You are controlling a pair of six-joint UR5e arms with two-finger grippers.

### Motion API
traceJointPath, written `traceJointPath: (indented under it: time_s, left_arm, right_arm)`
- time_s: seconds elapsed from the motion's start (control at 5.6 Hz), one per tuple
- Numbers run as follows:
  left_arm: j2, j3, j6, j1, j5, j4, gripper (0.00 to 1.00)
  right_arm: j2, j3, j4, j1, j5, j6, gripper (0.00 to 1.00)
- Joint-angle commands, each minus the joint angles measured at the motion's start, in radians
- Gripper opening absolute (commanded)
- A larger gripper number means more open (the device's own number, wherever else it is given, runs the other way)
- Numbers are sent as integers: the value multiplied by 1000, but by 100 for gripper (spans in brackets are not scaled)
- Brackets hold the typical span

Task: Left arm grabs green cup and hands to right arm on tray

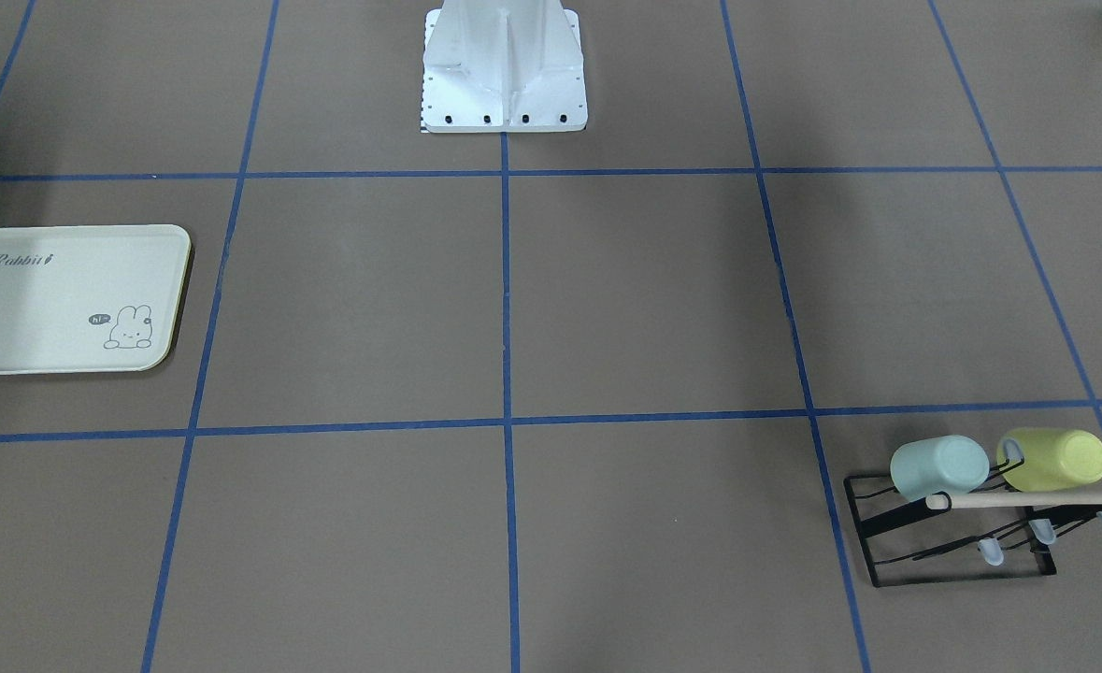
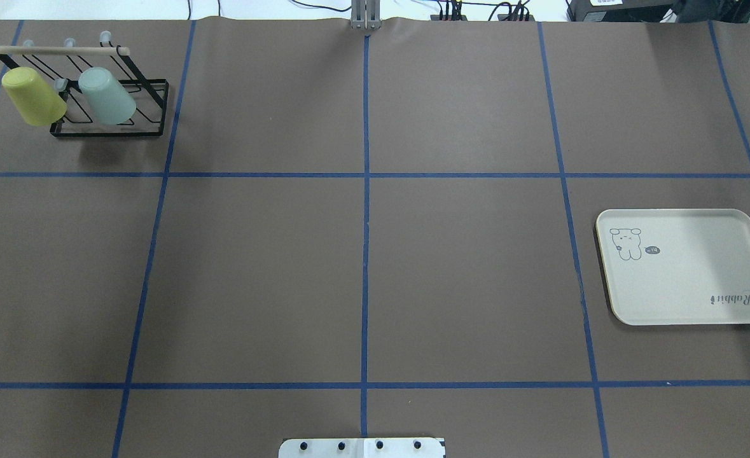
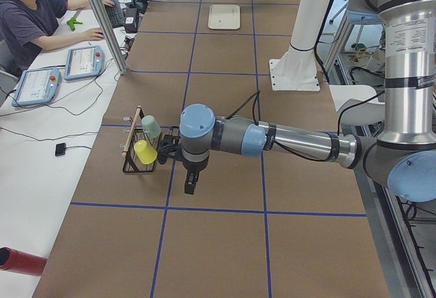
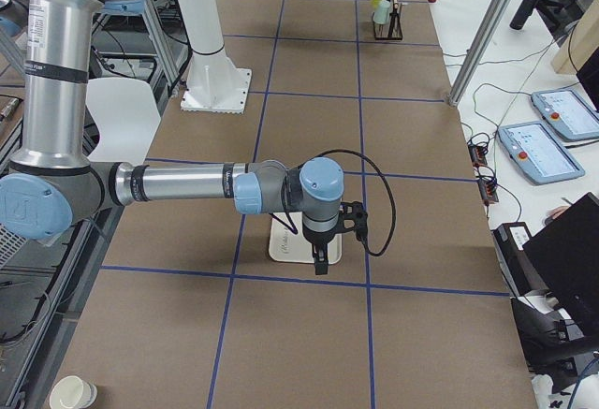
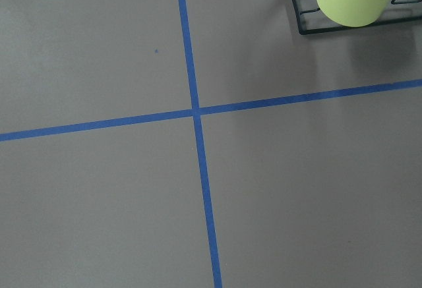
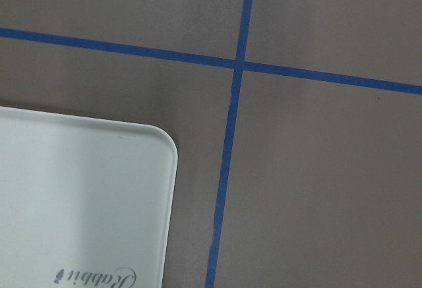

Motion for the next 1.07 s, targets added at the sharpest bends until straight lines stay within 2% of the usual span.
traceJointPath:
  time_s: [0.0,0.54,0.71,0.89]
  left_arm:
    - [-2,-2,4,0,-2,-51,100]
    - [-2,68,-6,2,0,-328,100]
    - [-60,124,-65,3,-2,-346,100]
    - [-68,145,-127,2,-24,-348,100]
  right_arm:
    - [2,0,2,0,0,-3,100]
    - [-2,8,14,0,0,-3,100]
    - [-11,6,23,5,0,-3,100]
    - [-12,8,23,6,0,-2,100]
